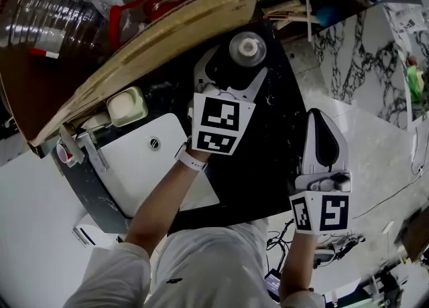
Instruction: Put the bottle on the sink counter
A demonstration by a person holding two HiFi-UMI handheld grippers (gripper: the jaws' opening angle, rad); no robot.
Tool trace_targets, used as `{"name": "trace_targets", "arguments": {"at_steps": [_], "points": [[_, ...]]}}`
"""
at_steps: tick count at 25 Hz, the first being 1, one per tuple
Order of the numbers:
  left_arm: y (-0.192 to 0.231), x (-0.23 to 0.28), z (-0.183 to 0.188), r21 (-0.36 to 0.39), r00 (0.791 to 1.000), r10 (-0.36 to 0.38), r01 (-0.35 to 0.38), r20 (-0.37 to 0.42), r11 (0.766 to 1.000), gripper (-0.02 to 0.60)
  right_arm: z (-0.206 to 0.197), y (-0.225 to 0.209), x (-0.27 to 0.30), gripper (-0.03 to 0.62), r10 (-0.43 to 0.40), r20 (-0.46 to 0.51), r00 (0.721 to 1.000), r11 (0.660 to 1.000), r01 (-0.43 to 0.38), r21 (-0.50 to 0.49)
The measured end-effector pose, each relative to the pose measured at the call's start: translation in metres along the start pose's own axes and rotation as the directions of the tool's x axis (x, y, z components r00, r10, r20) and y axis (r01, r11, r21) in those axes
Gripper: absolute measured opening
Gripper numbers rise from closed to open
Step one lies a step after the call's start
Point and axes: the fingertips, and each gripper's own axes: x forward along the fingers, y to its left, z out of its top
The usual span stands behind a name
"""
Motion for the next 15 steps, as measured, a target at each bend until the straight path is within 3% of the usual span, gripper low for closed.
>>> {"name": "trace_targets", "arguments": {"at_steps": [15], "points": [[-0.018,-0.083,0.003,-0.029,1.0,0.007,-0.007,0.006,1.0,0.362,0.031,0.021,-0.077,0.011,-0.033,0.041,0.999,0.998,0.035,-0.043]]}}
